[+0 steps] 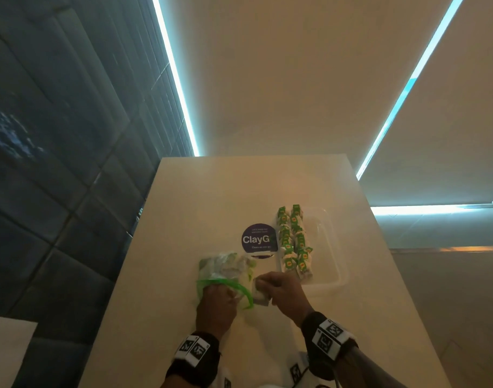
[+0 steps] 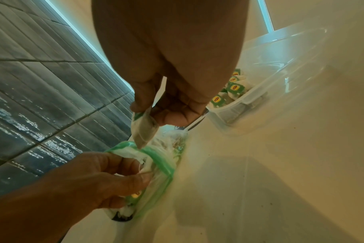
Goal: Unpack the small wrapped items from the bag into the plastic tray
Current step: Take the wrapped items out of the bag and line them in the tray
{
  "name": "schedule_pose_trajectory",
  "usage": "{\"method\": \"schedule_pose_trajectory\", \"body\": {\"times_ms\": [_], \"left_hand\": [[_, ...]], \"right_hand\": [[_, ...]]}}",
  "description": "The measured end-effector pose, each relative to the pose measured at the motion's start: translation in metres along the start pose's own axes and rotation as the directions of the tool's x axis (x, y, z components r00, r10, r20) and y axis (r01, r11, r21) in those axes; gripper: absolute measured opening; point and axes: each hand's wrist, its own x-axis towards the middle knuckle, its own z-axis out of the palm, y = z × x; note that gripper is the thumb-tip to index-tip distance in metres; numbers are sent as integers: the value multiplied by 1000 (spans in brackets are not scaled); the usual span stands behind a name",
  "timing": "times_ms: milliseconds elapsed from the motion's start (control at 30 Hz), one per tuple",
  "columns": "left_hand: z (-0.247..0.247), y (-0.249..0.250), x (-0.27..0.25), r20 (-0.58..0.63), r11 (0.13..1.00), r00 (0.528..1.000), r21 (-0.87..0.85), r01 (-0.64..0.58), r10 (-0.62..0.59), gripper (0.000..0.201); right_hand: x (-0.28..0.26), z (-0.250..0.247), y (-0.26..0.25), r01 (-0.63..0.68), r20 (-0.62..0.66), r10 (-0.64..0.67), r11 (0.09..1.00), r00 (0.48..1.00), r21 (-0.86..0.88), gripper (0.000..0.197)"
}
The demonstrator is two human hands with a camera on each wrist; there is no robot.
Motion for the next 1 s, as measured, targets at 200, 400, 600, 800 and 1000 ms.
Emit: {"method": "schedule_pose_trajectory", "body": {"times_ms": [200,400,600,800,1000], "left_hand": [[-17,-3,-9,33,956,999,-292,25,-16,11],[-35,1,-15,129,876,992,-477,67,-6,31],[-49,12,-14,42,703,998,-708,61,-45,27],[-50,22,-20,155,477,983,-860,183,-97,22],[-52,26,-25,78,677,995,-729,104,-68,17]], "right_hand": [[0,0,-9,-19,101,19,1000,995,4,11],[3,3,-24,56,269,-43,998,962,-38,2],[1,8,-27,57,285,-50,998,957,-16,4],[-5,7,-30,-58,177,6,957,984,285,11],[-6,4,-28,-111,243,39,950,969,292,9]]}}
